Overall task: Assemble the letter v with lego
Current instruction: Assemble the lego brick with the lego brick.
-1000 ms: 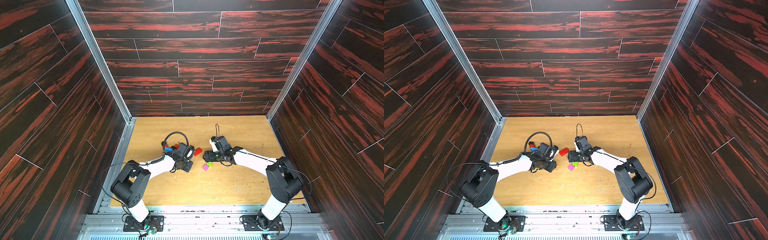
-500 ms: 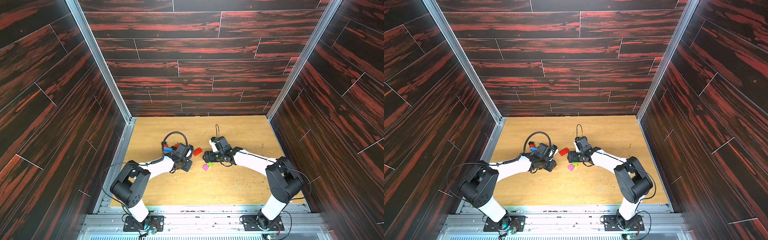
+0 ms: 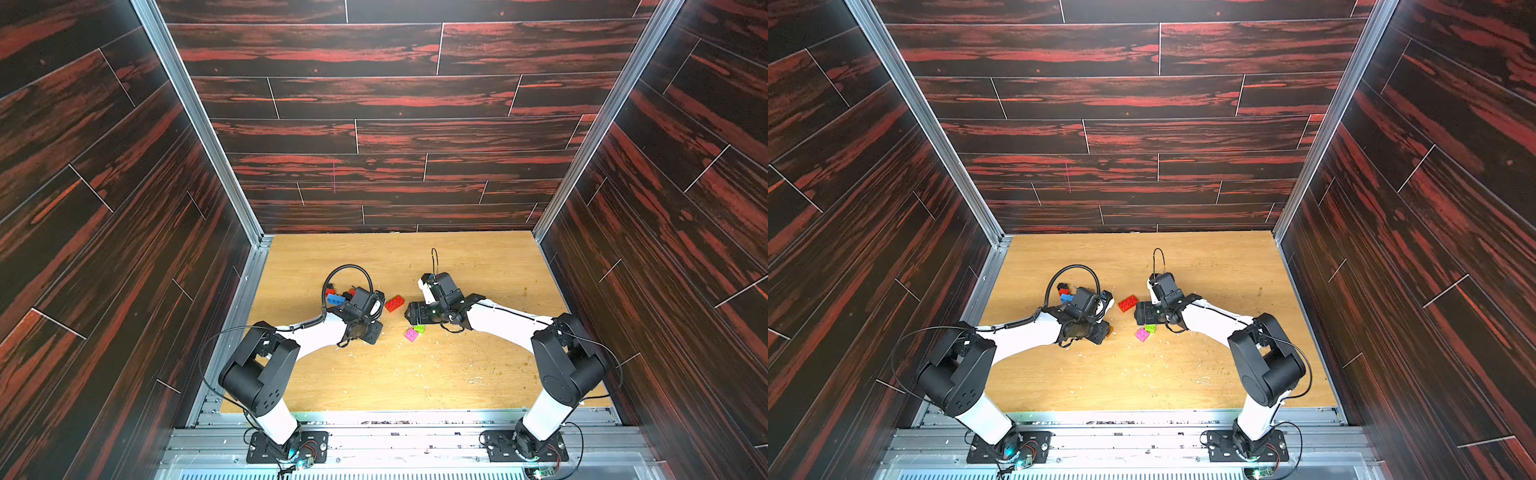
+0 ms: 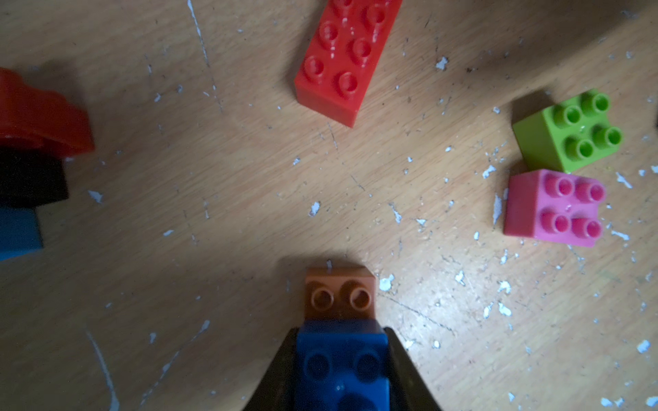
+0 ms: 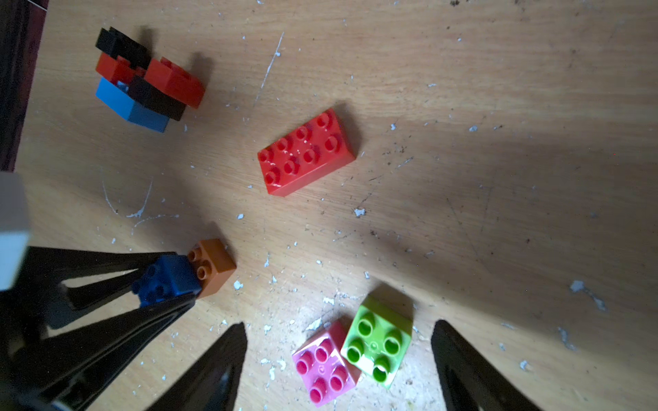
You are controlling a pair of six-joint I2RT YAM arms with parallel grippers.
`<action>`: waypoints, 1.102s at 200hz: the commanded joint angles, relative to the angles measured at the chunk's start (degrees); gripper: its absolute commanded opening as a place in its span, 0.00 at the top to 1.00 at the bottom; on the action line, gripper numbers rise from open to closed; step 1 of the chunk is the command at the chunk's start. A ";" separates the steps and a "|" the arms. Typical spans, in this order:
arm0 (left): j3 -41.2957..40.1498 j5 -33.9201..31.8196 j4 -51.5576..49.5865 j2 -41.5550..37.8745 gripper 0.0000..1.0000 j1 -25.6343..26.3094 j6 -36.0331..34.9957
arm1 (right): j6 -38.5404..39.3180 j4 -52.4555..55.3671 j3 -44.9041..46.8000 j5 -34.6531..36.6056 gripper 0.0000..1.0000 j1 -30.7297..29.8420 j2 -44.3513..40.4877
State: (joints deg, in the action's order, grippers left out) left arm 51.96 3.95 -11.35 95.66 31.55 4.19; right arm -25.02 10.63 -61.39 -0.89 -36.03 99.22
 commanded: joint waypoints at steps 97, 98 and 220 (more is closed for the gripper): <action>0.42 1.27 -6.96 5.66 0.81 -0.12 7.57 | 0.41 0.66 0.38 -0.83 0.16 -0.32 -0.78; 0.55 1.34 -7.07 5.89 0.81 -0.10 7.45 | 0.41 0.68 0.34 -0.81 0.16 -0.34 -0.78; 13.31 5.63 -16.68 16.16 0.81 1.47 -3.40 | -0.58 3.12 3.45 0.36 0.15 5.05 -4.85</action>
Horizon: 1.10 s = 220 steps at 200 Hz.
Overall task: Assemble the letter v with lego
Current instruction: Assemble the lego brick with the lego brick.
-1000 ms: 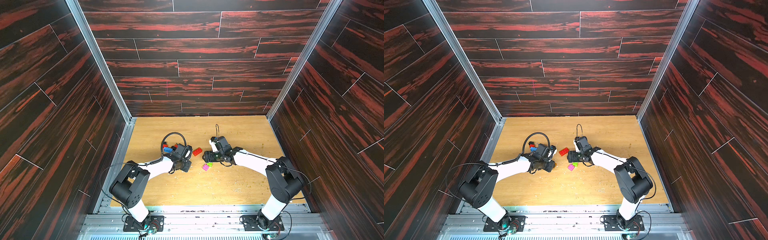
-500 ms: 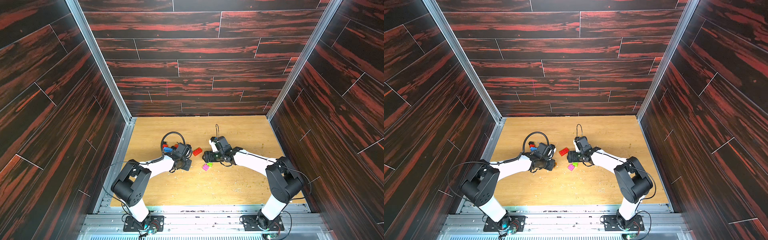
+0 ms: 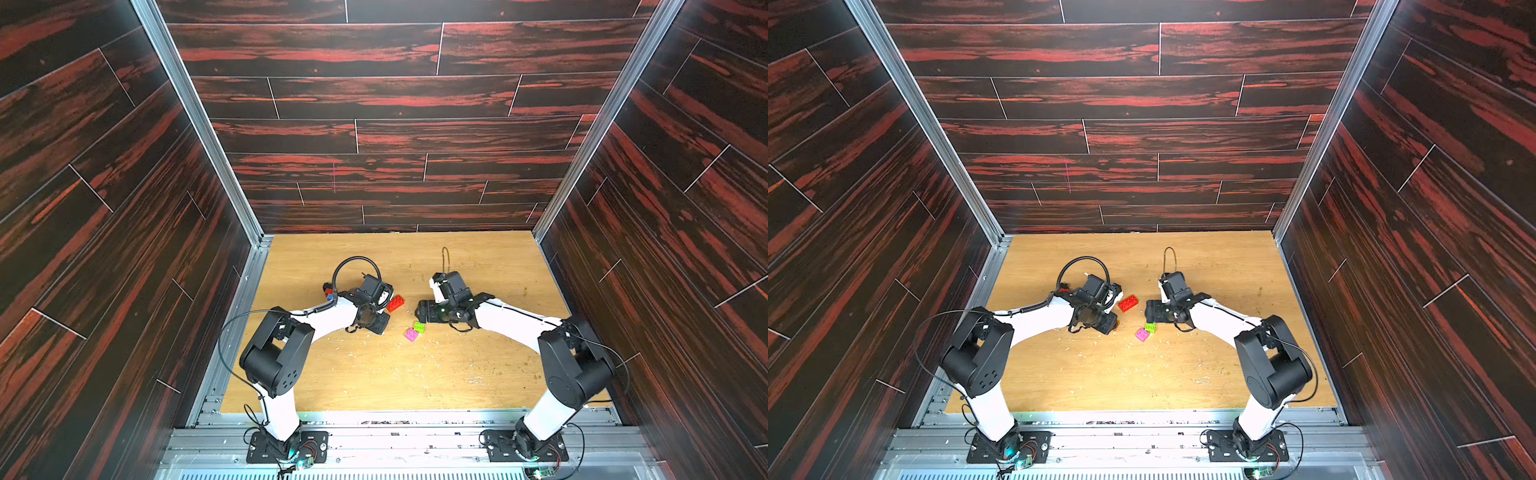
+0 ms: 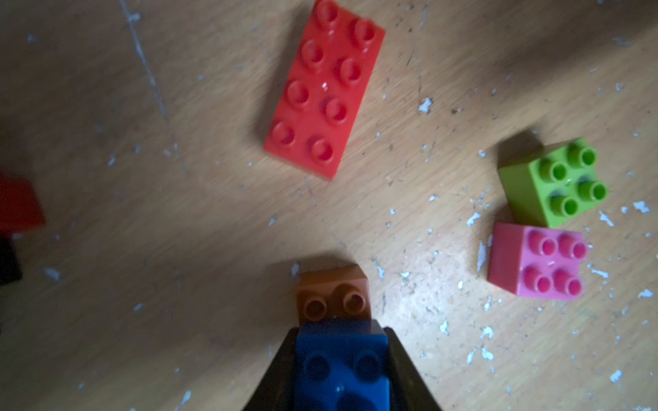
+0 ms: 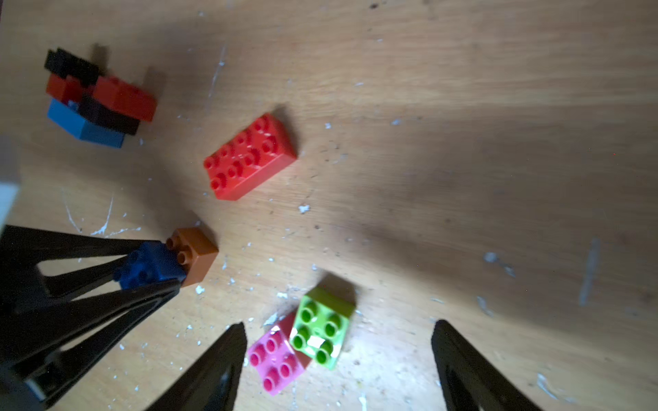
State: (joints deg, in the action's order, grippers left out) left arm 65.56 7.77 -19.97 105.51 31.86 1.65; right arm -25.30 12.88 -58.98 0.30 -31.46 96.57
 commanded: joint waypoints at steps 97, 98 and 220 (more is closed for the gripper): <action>-10.09 -4.52 5.35 -0.40 0.80 6.80 12.59 | -0.63 -0.75 2.29 -4.32 0.15 1.10 -2.71; -10.23 -4.74 5.41 -0.53 0.80 6.81 12.63 | -0.67 -0.75 2.29 -4.33 0.15 1.07 -2.75; -4.14 -2.66 -5.52 3.68 0.80 6.14 1.11 | -0.54 -1.80 3.15 -5.56 0.15 1.14 -3.32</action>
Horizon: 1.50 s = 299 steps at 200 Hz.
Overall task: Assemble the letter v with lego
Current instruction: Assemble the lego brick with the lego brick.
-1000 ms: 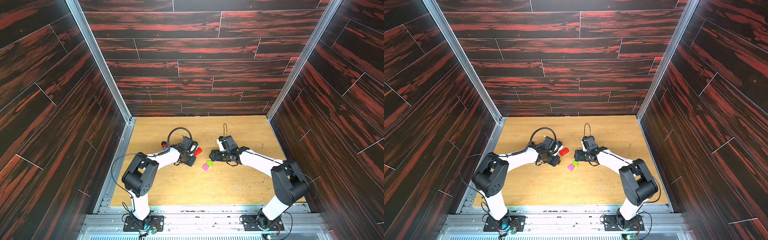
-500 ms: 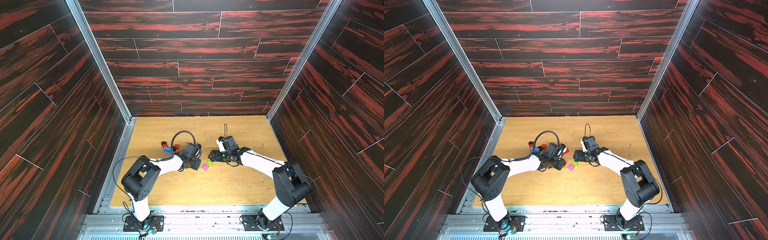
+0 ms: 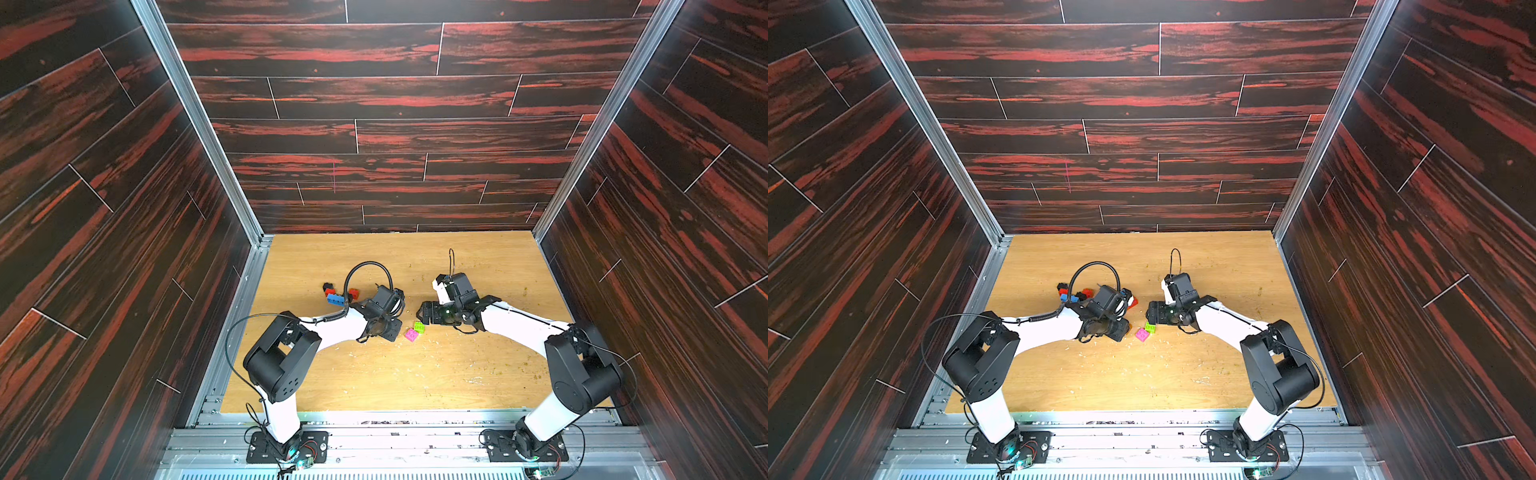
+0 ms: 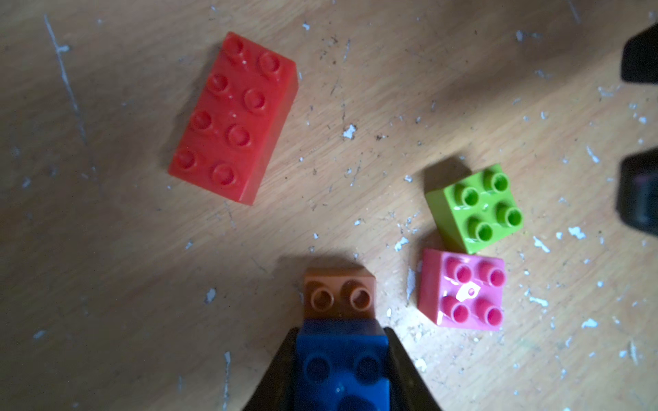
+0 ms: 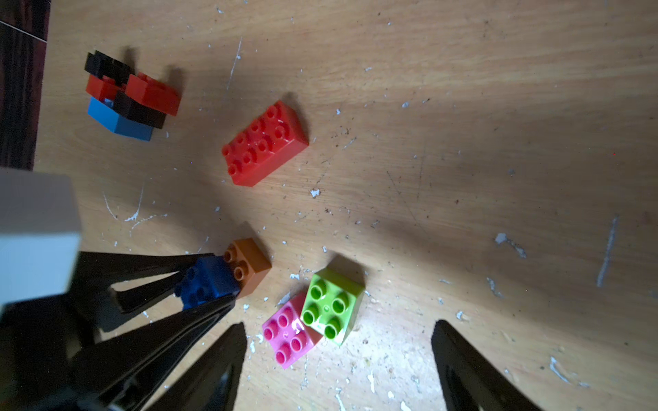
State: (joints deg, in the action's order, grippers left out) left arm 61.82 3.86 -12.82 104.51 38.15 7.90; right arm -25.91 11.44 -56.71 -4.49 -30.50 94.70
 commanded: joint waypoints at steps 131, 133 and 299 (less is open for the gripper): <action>8.11 8.93 -21.74 13.00 0.80 1.61 -14.97 | 0.60 1.40 1.03 2.28 0.15 2.04 -0.74; 8.22 8.52 -21.79 13.00 0.80 1.65 -15.01 | 0.60 1.39 1.00 2.25 0.15 2.16 -0.74; 5.79 1.73 -15.31 13.60 0.82 1.58 9.50 | 0.20 0.34 1.45 -1.17 0.15 3.67 0.55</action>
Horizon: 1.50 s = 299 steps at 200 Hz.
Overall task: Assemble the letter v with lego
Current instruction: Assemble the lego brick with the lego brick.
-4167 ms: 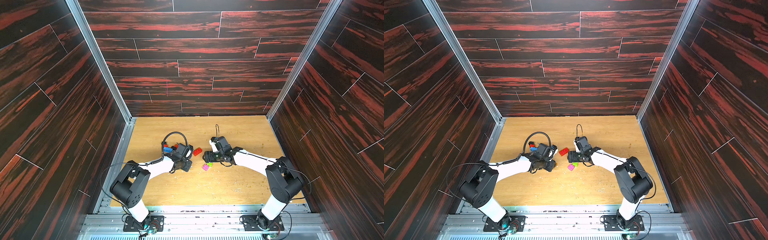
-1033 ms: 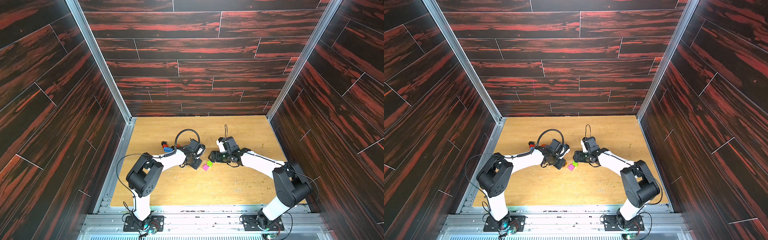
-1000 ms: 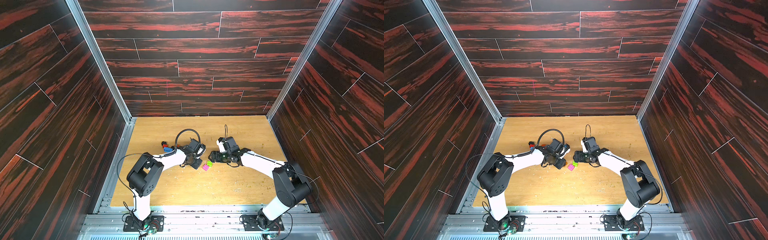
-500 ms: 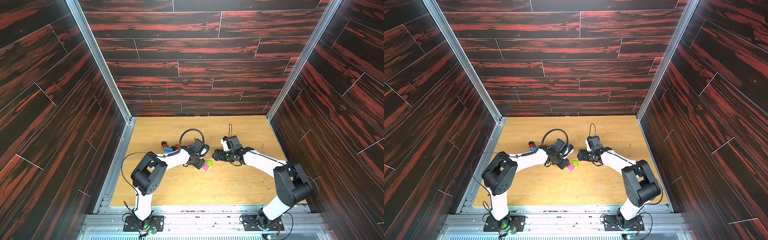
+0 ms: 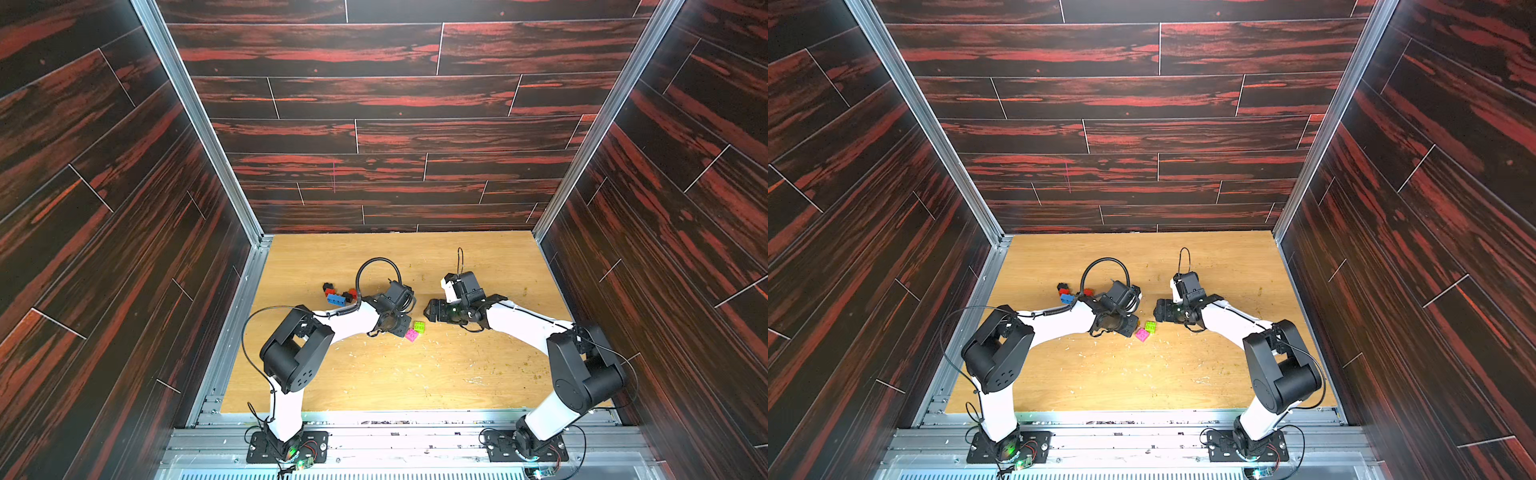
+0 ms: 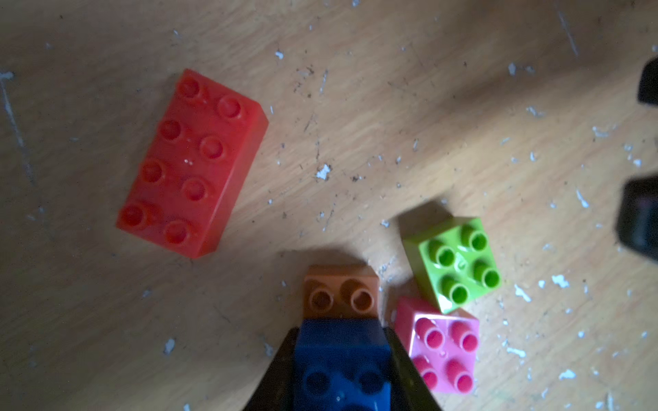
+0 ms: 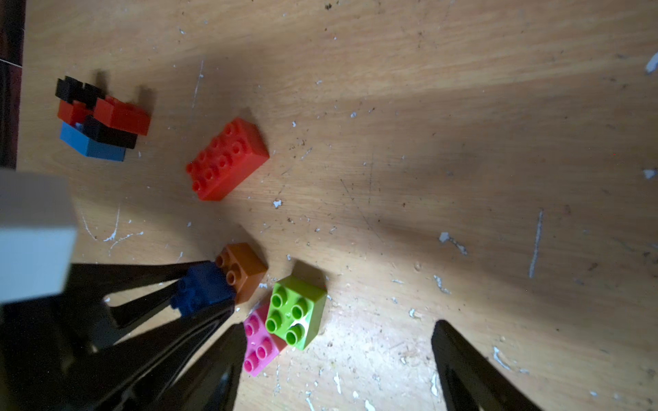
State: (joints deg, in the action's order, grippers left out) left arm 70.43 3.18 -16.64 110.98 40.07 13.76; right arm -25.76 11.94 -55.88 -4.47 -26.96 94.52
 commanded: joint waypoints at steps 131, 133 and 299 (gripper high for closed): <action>-1.65 6.15 -12.22 12.90 0.82 -0.02 8.48 | -0.26 -1.30 1.36 -2.65 0.15 0.24 0.43; -1.56 6.29 -12.19 13.07 0.82 0.00 8.48 | -0.26 -1.26 1.36 -2.69 0.15 0.24 0.48; 19.26 -5.50 -38.63 22.76 0.82 1.05 0.59 | 0.09 2.62 4.99 3.26 0.15 10.58 -3.62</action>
State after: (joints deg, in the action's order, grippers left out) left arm 92.97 2.33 -32.62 124.57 41.41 15.51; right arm -25.91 13.21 -53.10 -1.17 -18.41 92.14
